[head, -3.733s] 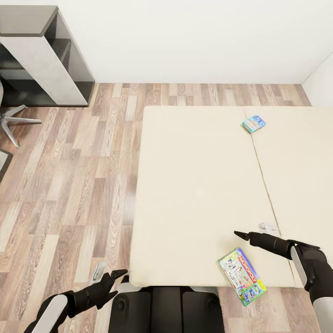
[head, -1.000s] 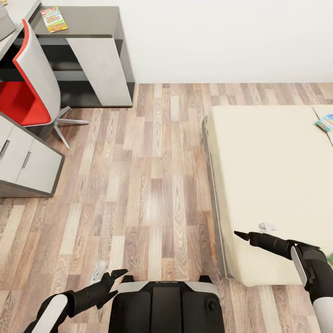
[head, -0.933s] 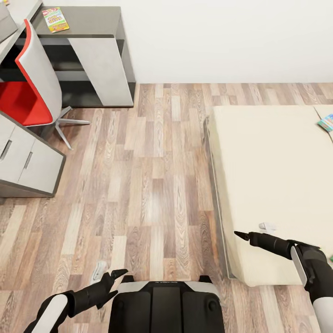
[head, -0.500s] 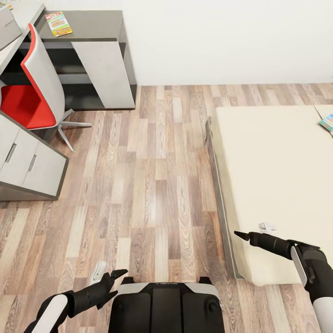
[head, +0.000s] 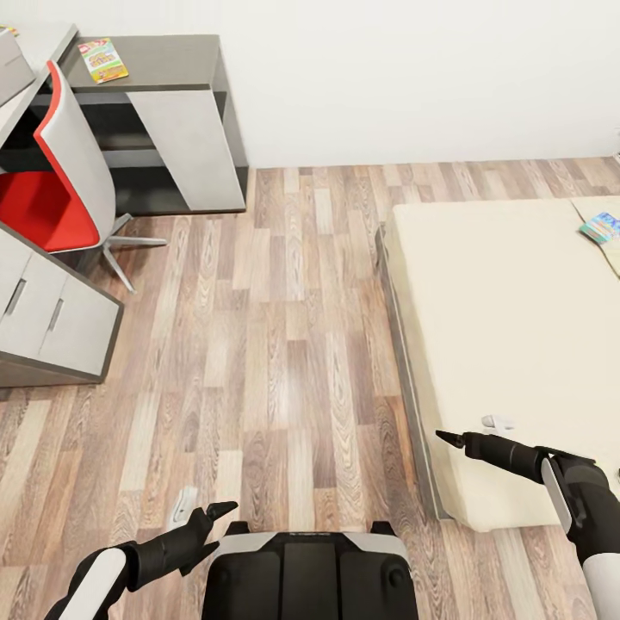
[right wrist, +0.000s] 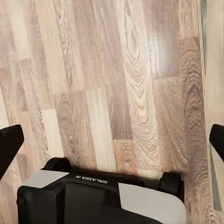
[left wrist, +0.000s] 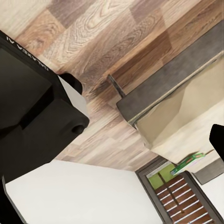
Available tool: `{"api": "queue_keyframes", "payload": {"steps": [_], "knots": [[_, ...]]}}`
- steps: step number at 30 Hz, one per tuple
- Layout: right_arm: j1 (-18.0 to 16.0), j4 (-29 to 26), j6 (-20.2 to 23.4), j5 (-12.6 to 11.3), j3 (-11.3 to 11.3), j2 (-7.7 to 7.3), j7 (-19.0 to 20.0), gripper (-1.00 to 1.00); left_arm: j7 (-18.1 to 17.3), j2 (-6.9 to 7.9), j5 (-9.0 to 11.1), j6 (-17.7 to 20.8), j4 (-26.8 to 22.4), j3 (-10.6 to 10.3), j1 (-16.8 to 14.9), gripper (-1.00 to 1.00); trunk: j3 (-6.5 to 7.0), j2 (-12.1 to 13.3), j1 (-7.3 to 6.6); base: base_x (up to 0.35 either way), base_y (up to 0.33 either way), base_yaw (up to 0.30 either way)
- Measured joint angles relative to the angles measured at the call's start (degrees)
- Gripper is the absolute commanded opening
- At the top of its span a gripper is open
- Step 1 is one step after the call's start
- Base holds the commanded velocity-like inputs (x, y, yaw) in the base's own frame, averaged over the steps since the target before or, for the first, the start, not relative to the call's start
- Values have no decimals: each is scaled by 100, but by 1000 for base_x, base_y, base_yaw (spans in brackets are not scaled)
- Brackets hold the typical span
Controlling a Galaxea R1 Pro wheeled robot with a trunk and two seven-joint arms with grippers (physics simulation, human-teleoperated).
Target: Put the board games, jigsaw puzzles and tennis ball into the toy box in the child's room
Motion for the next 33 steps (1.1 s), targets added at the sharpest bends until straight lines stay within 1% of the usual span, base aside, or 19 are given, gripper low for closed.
{"api": "queue_keyframes", "payload": {"steps": [29,31,33], "knots": [[0,2,11,10,-8,0,-32,100,-2,-7,-8,-21,17,-34,-3,100,254,0,0,0,2,-79],[0,3,12,13,-8,0,-54,100,-3,-14,-6,-22,12,-47,-4,100,272,0,0,0,0,-86],[0,12,28,17,-8,0,-157,100,-4,-59,-2,-24,-11,-68,-6,100,290,0,0,0,0,-88]]}}
